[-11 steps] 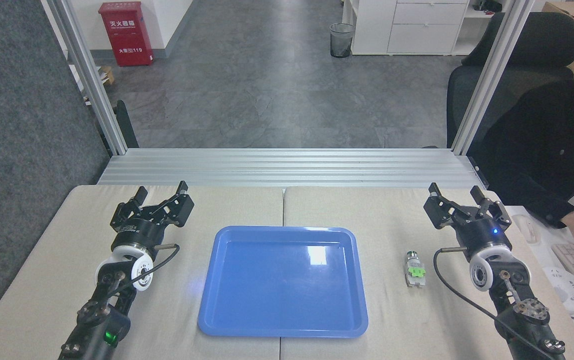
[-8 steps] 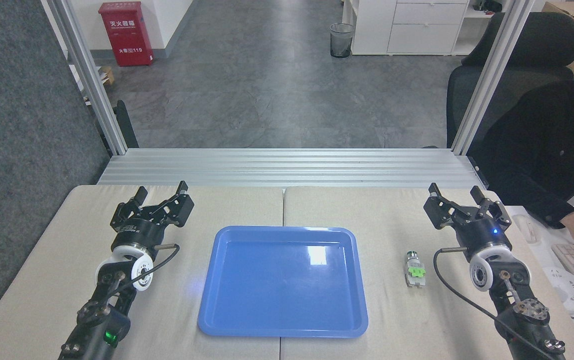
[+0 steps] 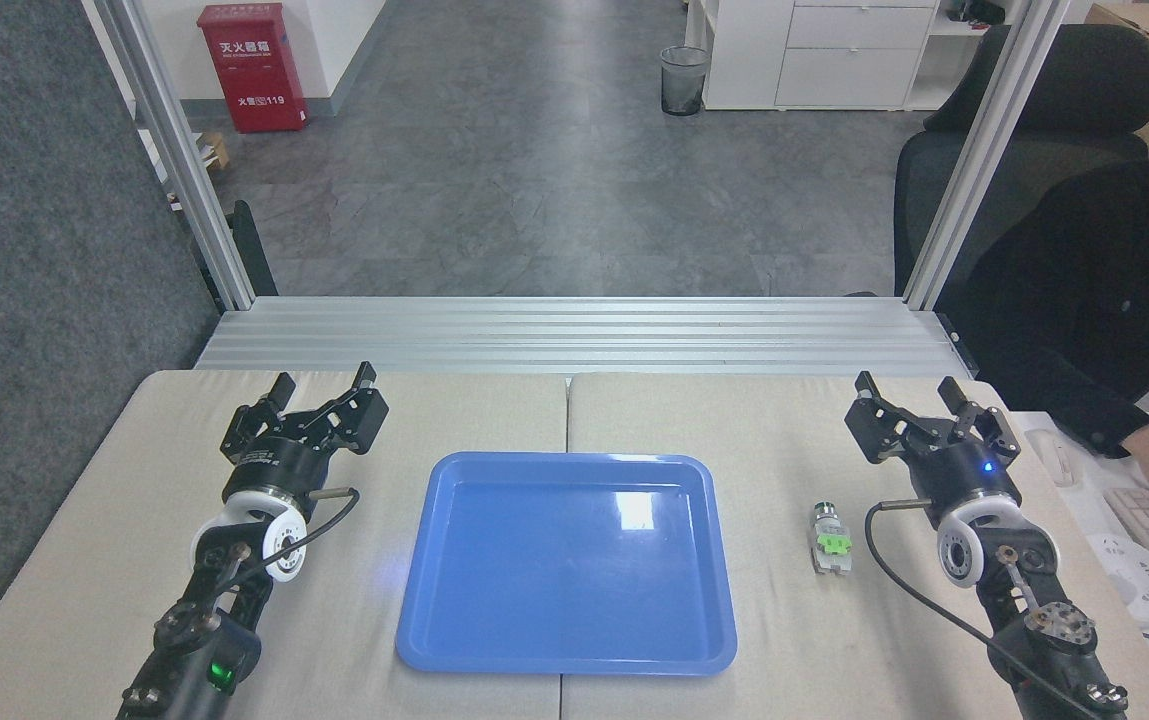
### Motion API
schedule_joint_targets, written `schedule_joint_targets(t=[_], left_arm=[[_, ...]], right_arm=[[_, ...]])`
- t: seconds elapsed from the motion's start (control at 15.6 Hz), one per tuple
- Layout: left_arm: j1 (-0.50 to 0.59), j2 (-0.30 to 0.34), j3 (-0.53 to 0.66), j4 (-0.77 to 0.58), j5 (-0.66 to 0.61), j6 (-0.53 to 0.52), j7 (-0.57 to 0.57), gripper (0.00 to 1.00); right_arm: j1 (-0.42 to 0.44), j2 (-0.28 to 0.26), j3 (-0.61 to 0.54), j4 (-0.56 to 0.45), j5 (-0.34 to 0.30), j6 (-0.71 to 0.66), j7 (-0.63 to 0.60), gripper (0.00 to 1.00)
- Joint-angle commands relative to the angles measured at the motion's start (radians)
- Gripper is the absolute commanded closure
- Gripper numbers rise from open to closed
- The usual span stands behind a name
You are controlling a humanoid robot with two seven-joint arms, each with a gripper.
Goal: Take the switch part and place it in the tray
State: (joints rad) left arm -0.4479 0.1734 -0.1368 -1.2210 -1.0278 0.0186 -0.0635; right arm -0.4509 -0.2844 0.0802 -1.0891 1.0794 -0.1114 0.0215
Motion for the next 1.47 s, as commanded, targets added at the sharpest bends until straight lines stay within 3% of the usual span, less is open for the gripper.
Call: schedule_joint_targets(t=[0.0,0.9,1.15,1.28,1.41], left_arm=[[0.000,0.000,0.000,0.000,0.000,0.000,0.001,0.00],[0.000,0.000,0.000,0.000,0.000,0.000,0.001,0.00],[0.000,0.000,-0.001,0.000,0.000,0.000,0.001,0.00],[0.000,0.000,-0.001,0.000,0.000,0.000,0.001,0.00],[0.000,0.000,0.000,0.000,0.000,0.000,0.001,0.00]], right_arm=[[0.003,0.005,0.001,0.000,0.000,0.001,0.000,0.02],[0.023,0.010,0.041,0.000,0.011,0.010,0.000,0.05],[0.115,0.037,0.156,0.000,0.022,0.094,0.000,0.11],[0.158,0.083,0.156,0.000,0.033,0.104,0.000,0.13],[0.184,0.080,0.158,0.000,0.054,0.104,0.000,0.13]])
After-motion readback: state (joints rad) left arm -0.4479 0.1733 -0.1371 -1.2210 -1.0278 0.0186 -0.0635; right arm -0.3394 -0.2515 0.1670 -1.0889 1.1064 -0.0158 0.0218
